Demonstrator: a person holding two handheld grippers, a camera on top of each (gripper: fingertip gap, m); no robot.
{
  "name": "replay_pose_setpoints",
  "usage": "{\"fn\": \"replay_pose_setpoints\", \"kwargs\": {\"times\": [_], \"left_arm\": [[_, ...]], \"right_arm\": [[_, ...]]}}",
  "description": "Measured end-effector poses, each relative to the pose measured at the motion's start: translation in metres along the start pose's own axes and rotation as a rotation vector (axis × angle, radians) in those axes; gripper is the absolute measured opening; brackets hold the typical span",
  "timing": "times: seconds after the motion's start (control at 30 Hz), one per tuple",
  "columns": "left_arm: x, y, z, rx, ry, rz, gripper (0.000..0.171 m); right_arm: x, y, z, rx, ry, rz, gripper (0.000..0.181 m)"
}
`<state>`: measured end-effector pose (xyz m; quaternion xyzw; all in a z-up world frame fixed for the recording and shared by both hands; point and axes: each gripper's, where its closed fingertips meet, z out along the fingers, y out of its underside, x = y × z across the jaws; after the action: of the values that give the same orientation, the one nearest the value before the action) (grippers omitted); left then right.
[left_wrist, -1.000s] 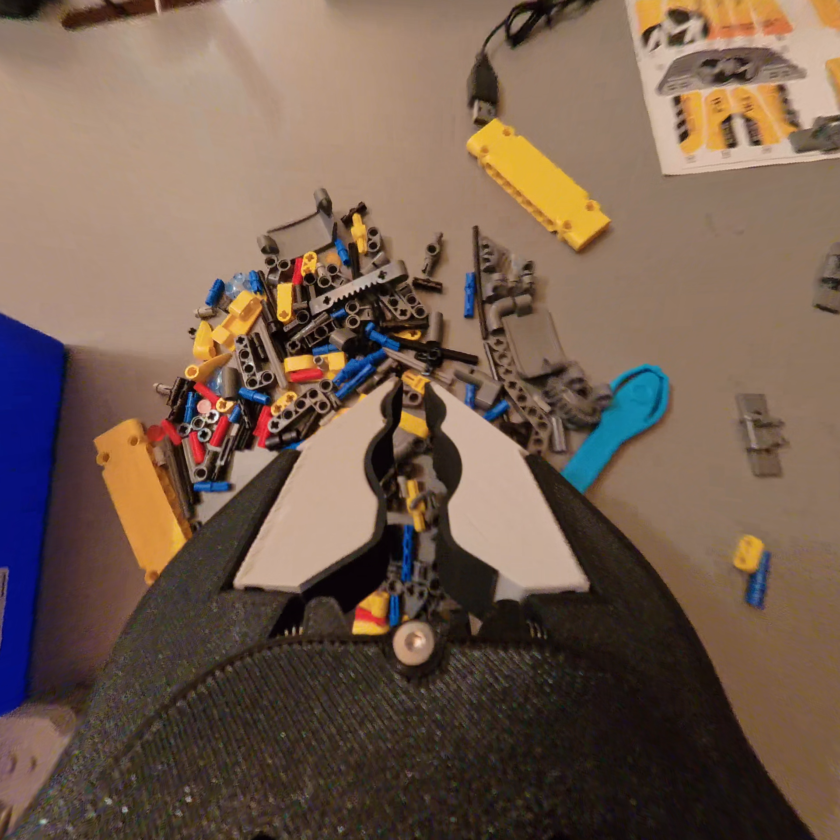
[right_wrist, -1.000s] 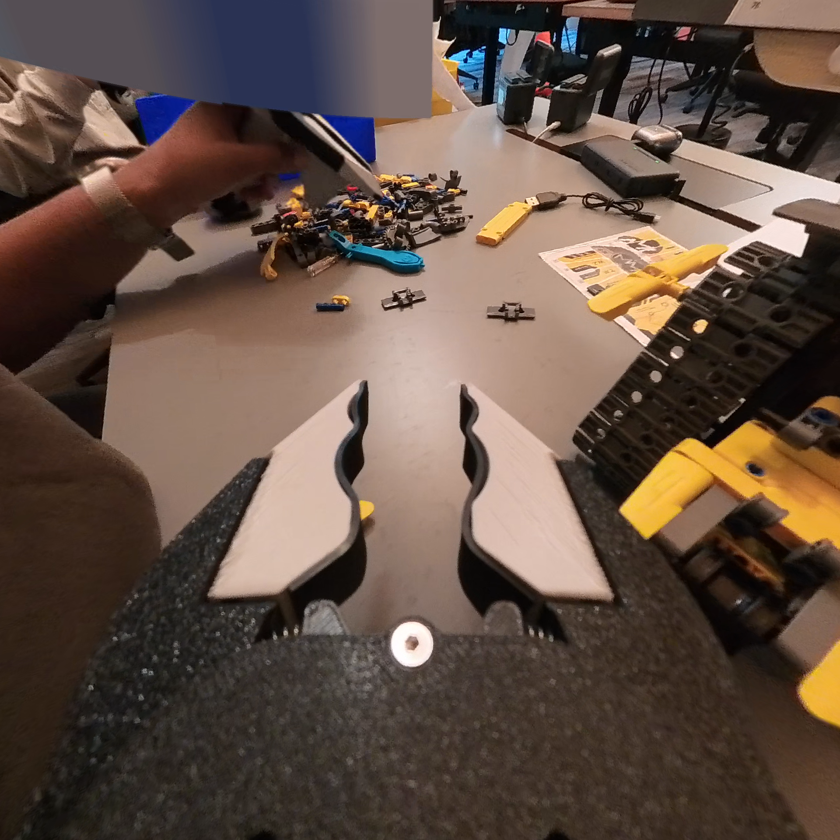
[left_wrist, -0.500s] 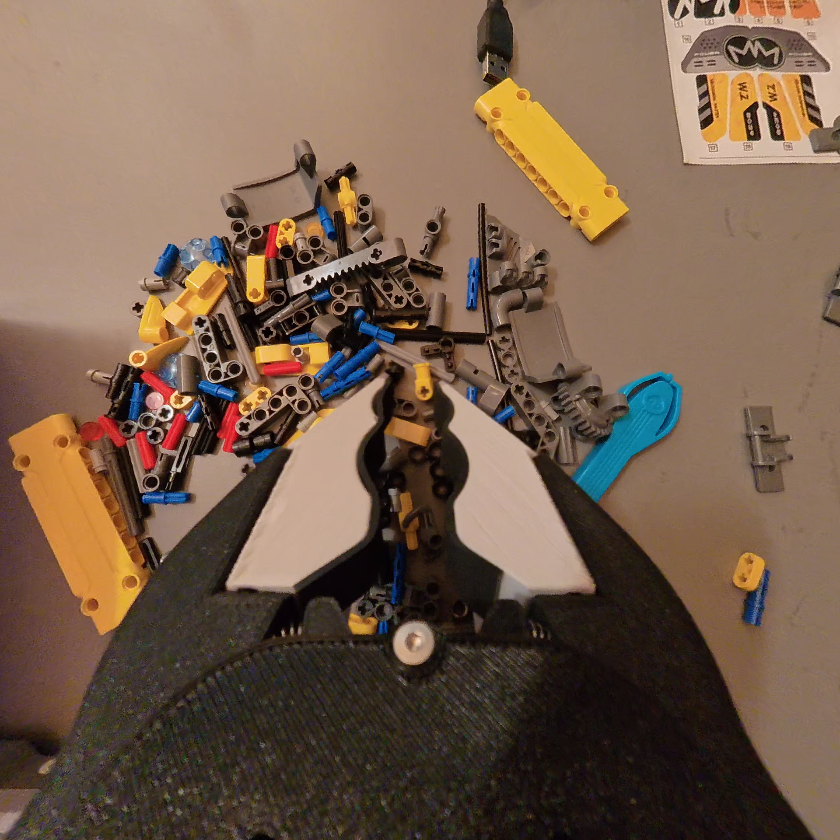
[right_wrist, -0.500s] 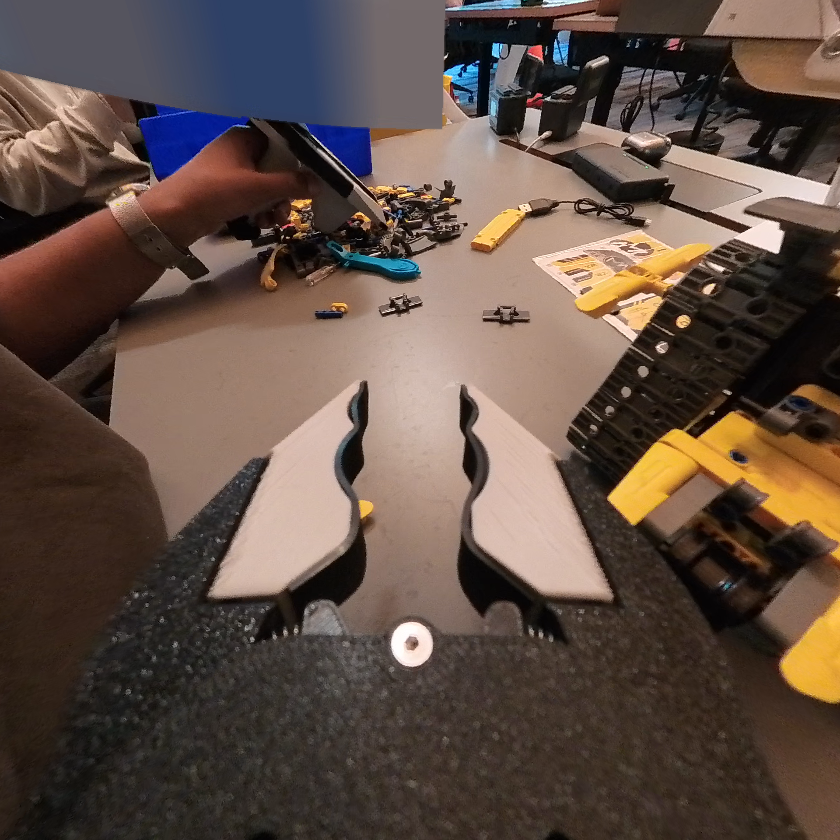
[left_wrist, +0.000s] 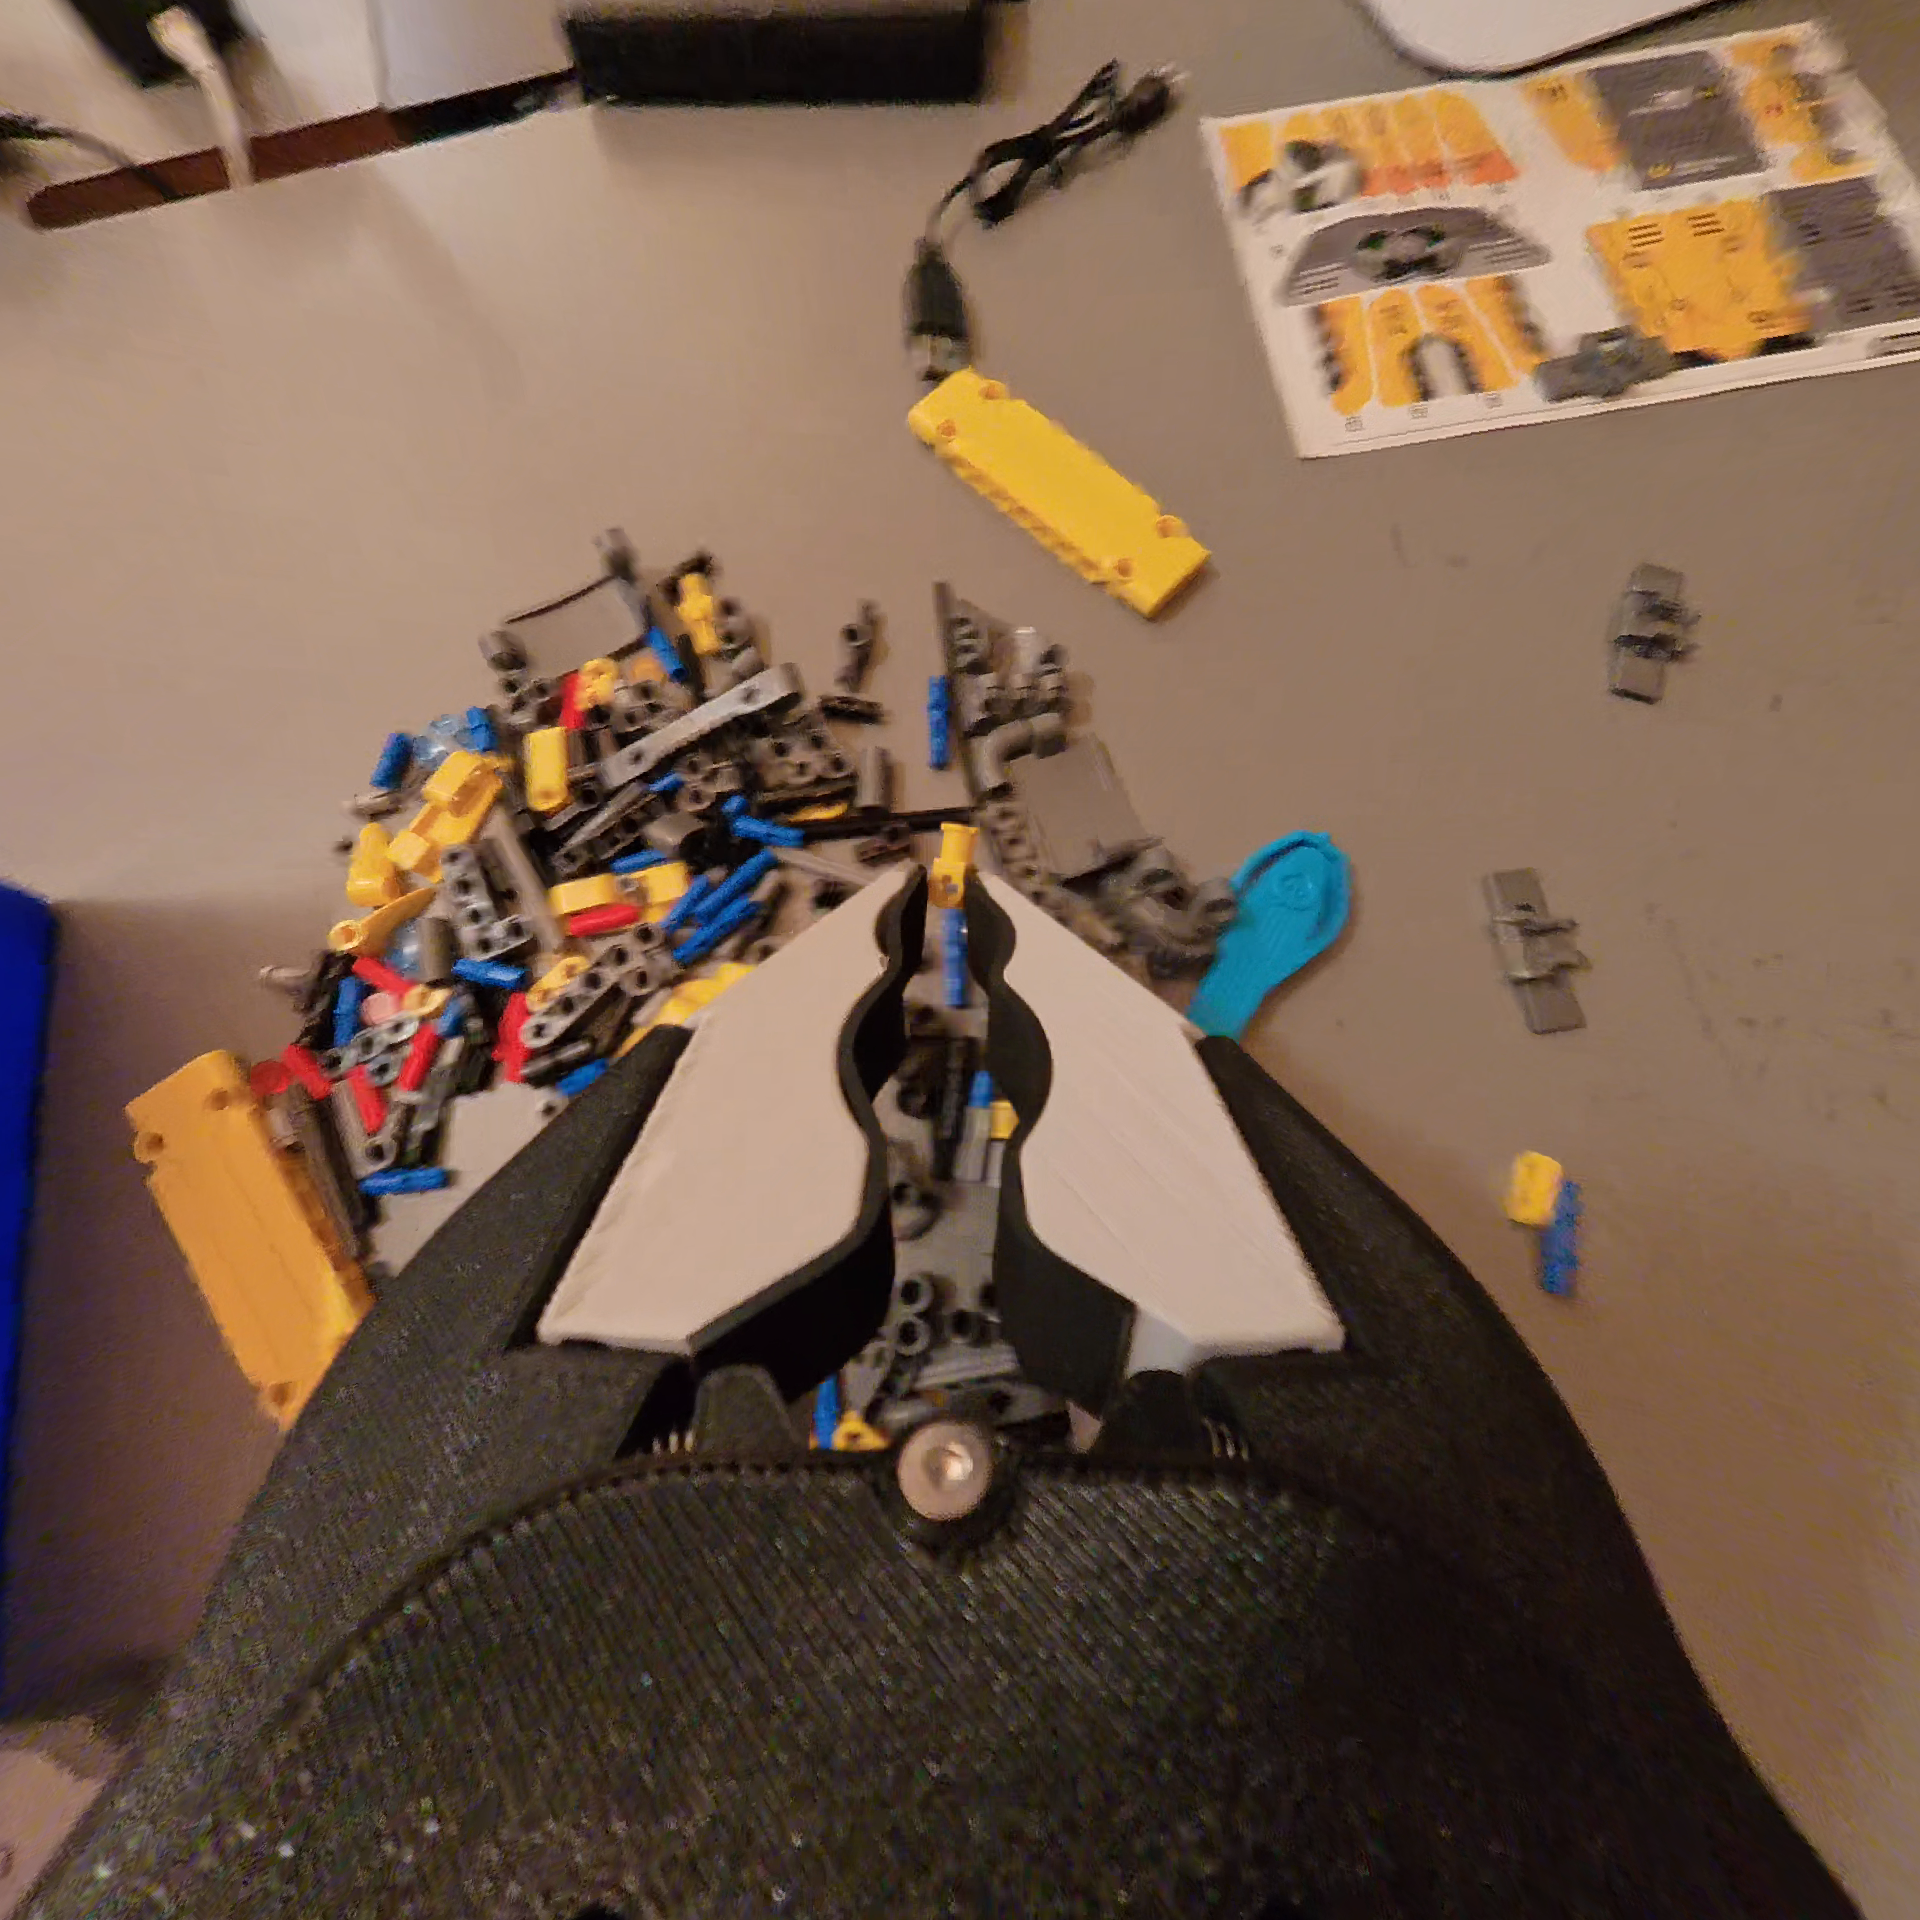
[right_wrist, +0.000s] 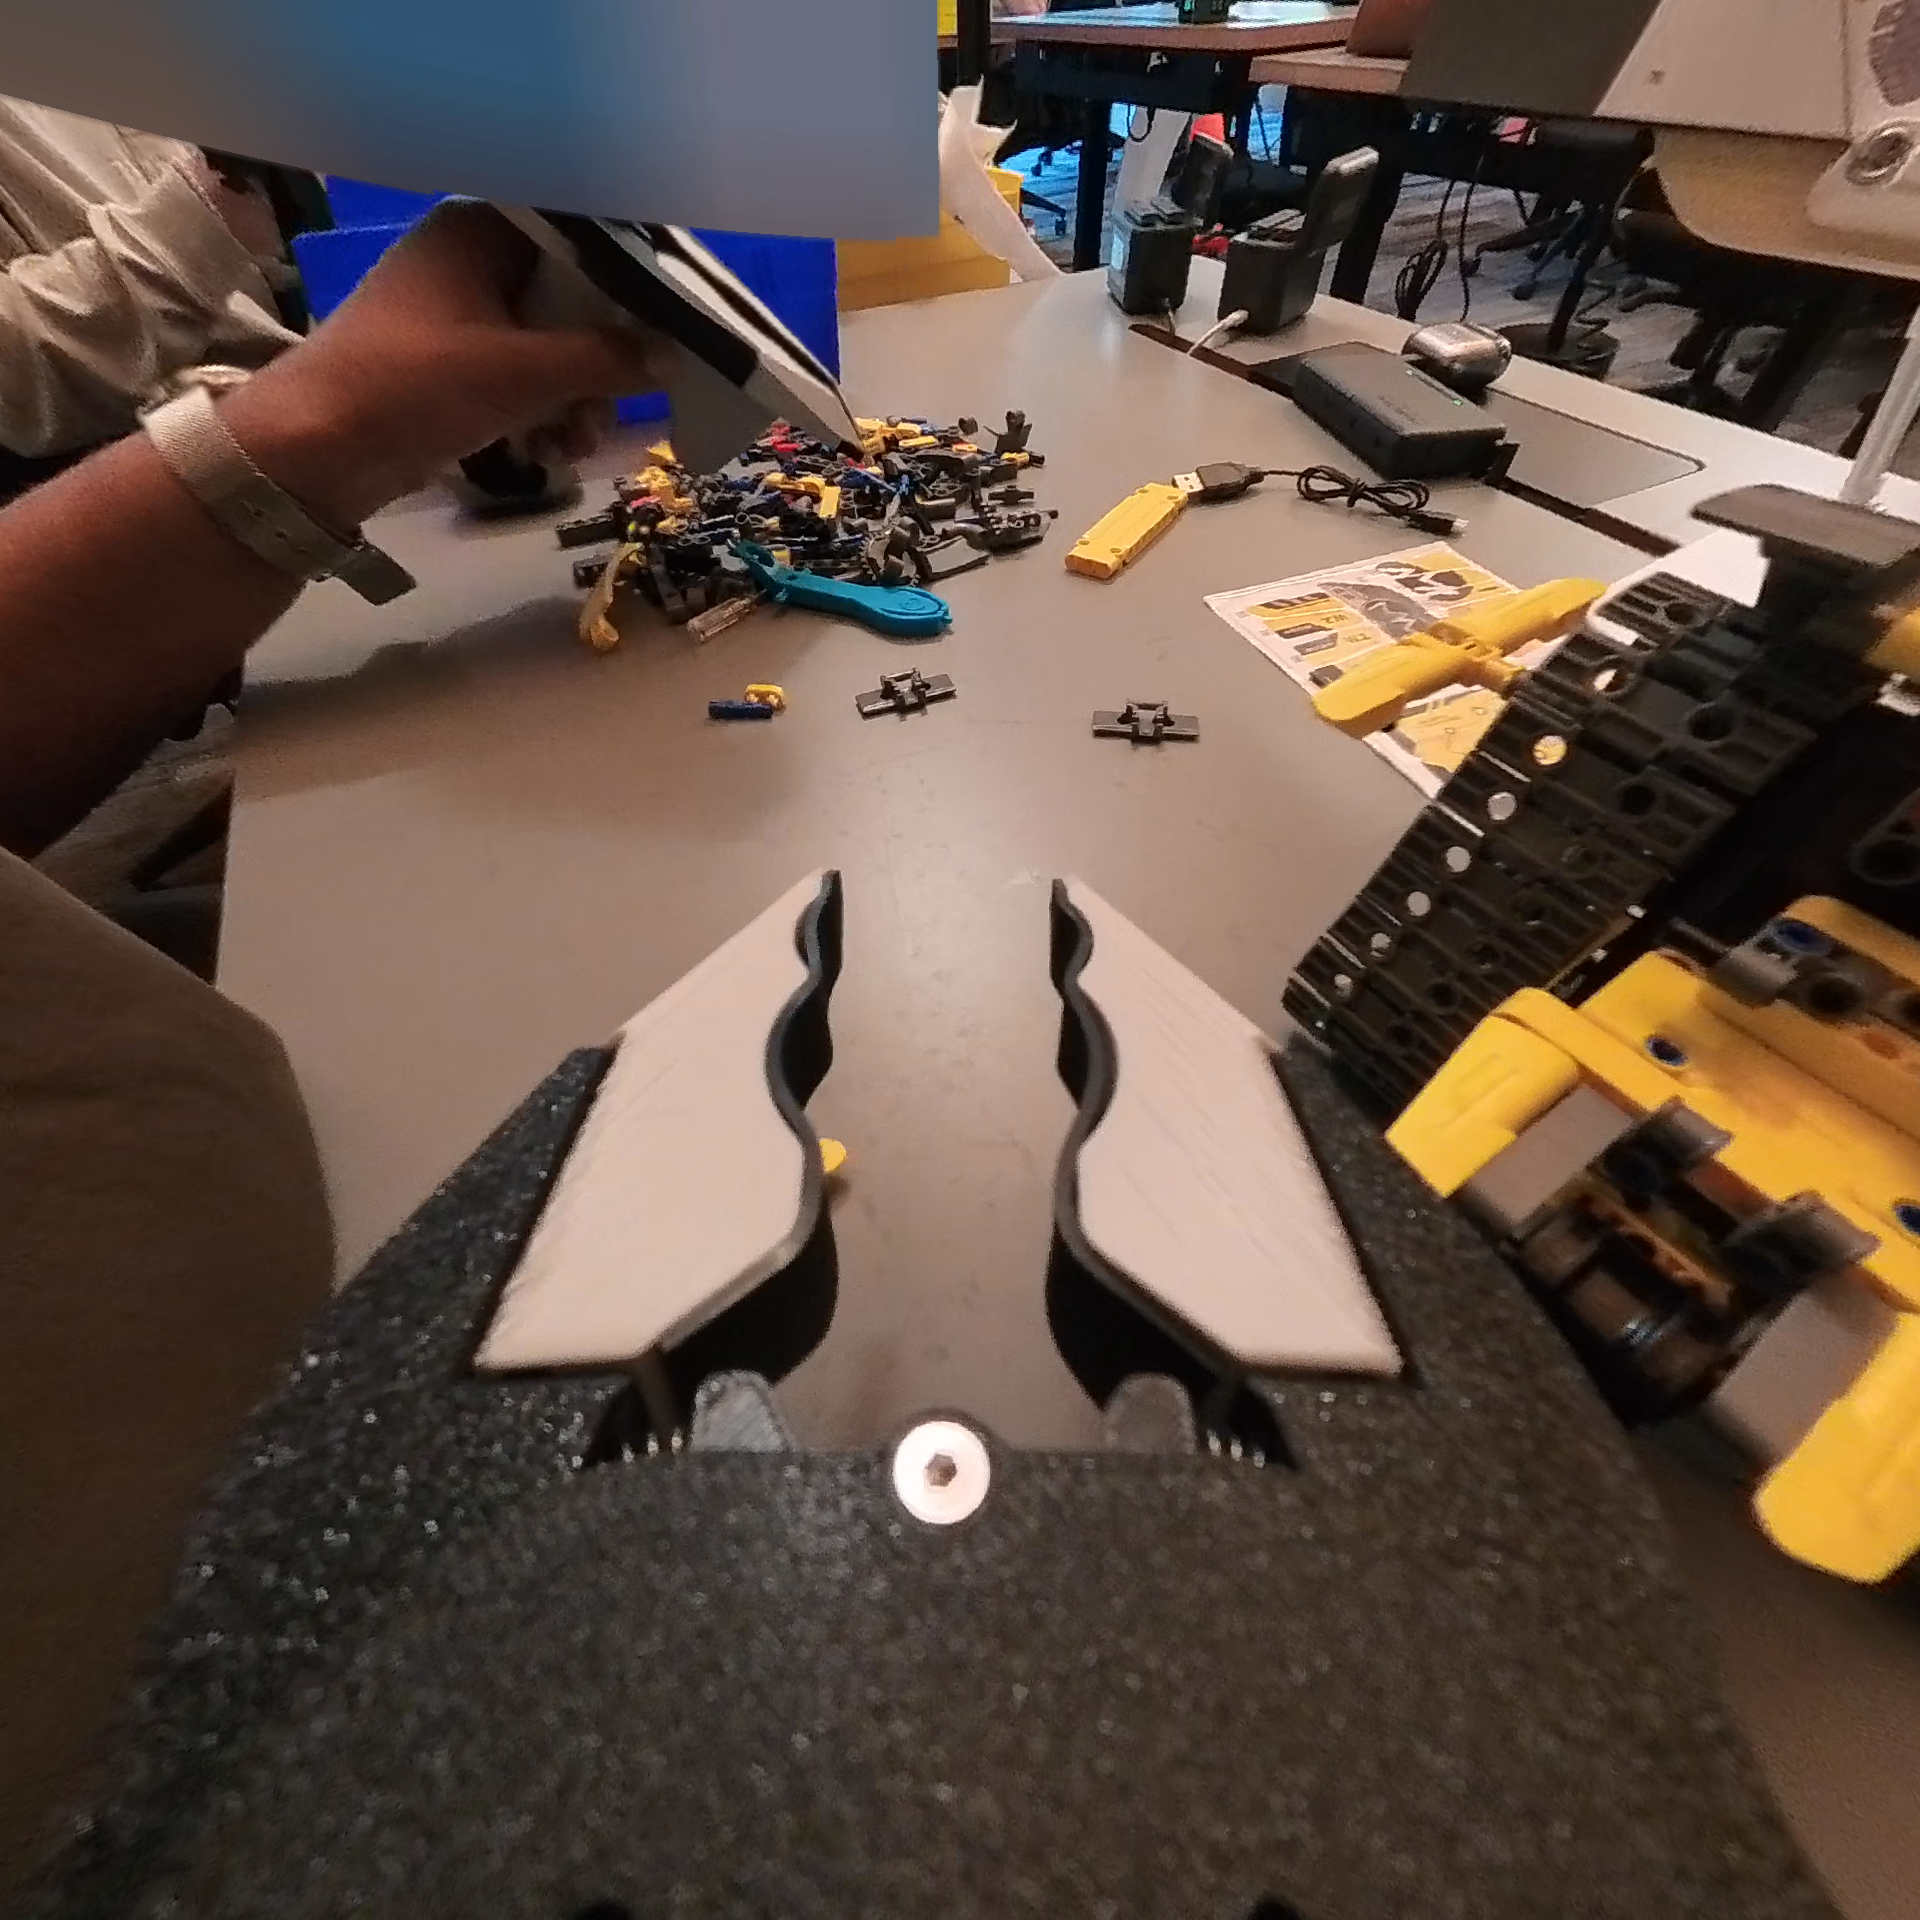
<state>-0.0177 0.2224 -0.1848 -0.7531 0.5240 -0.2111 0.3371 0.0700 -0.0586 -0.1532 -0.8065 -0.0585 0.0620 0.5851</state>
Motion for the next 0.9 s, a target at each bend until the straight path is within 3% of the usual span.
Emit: {"fn": "replay_pose_setpoints", "kwargs": {"times": [0.1,0.23,0.4,0.5,0.63,0.77,0.9], "left_arm": [[0.047,-0.01,-0.015,0.048,0.158,0.052,0.003],[0.139,-0.007,-0.036,0.07,0.364,0.245,0.004],[0.26,0.037,-0.057,0.023,0.621,0.503,0.005],[0.306,0.065,-0.069,-0.002,0.72,0.585,0.005],[0.337,0.095,-0.075,-0.037,0.764,0.664,0.005],[0.348,0.109,-0.076,-0.041,0.777,0.695,0.007],[0.348,0.111,-0.078,-0.043,0.775,0.696,0.023]], "right_arm": [[-0.001,0.001,0.0,-0.006,0.012,-0.023,0.039],[0.0,-0.003,-0.003,0.01,0.014,-0.027,0.038],[0.004,-0.015,-0.024,0.102,-0.017,0.074,0.039],[-0.005,-0.003,-0.033,0.041,-0.05,0.122,0.041],[-0.037,0.028,-0.047,-0.116,-0.128,0.1,0.04],[-0.068,0.067,-0.058,-0.282,-0.141,-0.053,0.03],[-0.084,0.079,-0.062,-0.339,-0.124,-0.17,0.027]]}}
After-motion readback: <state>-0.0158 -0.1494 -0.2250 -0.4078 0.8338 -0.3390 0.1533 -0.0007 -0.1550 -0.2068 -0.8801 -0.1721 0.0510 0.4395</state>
